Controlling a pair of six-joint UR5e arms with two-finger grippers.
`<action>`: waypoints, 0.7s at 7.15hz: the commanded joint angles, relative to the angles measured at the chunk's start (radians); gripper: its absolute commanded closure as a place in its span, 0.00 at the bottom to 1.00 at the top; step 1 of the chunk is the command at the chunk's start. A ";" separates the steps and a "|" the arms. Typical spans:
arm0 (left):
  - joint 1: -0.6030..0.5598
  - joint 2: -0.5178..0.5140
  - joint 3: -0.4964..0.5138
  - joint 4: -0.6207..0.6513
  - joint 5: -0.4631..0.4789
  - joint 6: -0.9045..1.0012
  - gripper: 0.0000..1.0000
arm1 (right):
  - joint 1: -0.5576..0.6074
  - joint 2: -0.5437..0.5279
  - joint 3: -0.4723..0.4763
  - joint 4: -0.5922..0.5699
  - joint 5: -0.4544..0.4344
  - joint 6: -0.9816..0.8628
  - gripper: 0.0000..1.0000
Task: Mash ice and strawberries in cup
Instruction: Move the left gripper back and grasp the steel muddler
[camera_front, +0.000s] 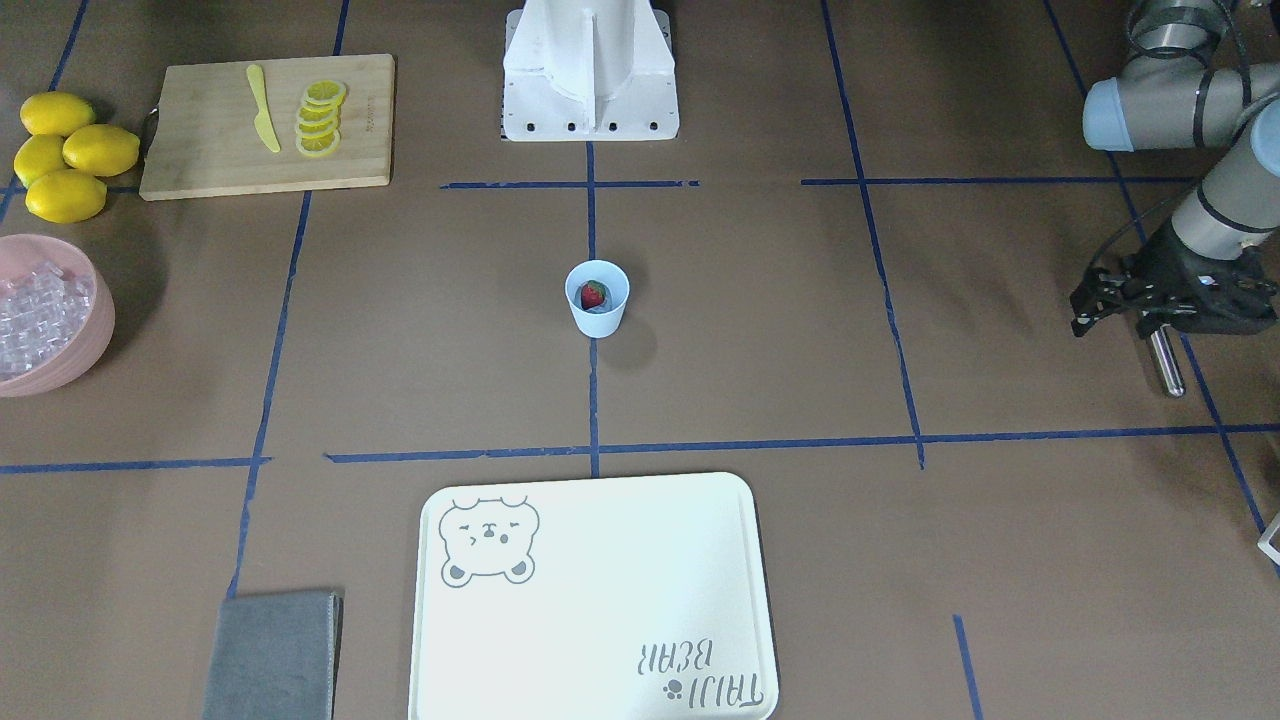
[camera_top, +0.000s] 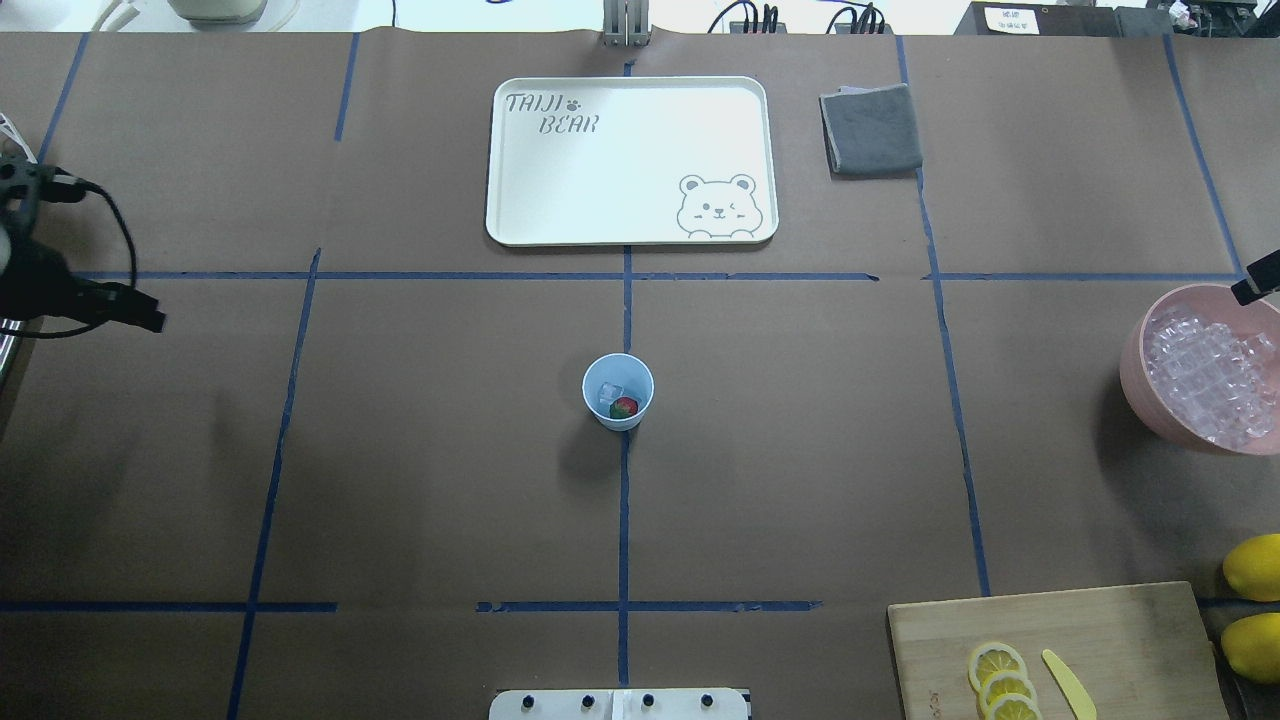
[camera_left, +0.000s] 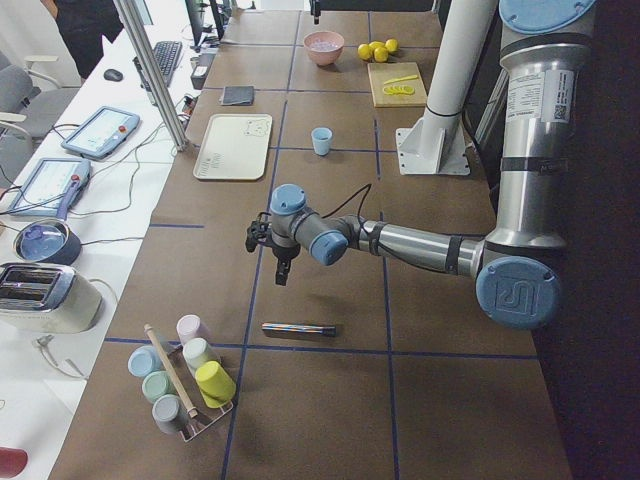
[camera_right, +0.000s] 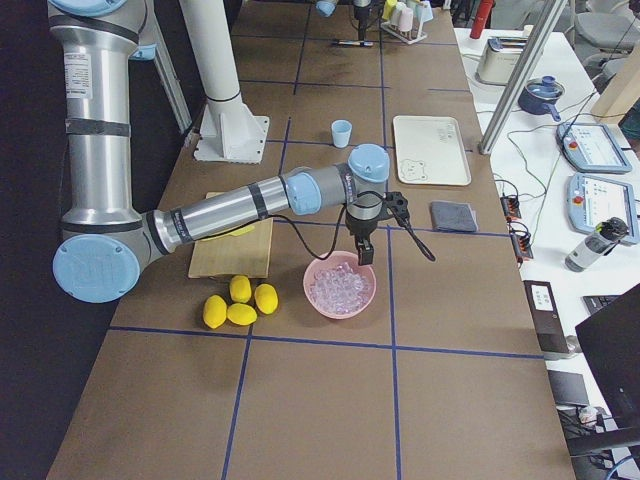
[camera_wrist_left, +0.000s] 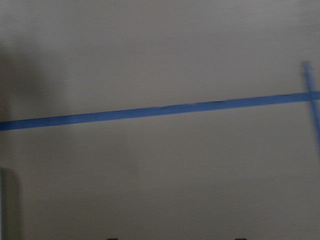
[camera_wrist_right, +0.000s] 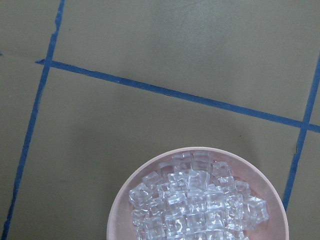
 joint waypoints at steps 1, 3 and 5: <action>-0.055 0.000 0.080 -0.003 -0.005 0.058 0.09 | 0.000 0.001 -0.002 0.001 0.000 0.000 0.00; -0.059 -0.010 0.142 -0.003 -0.008 0.046 0.08 | 0.000 0.000 -0.002 0.001 0.000 0.002 0.00; -0.059 -0.021 0.182 -0.023 -0.010 0.044 0.08 | 0.000 0.001 -0.003 0.001 -0.002 0.002 0.00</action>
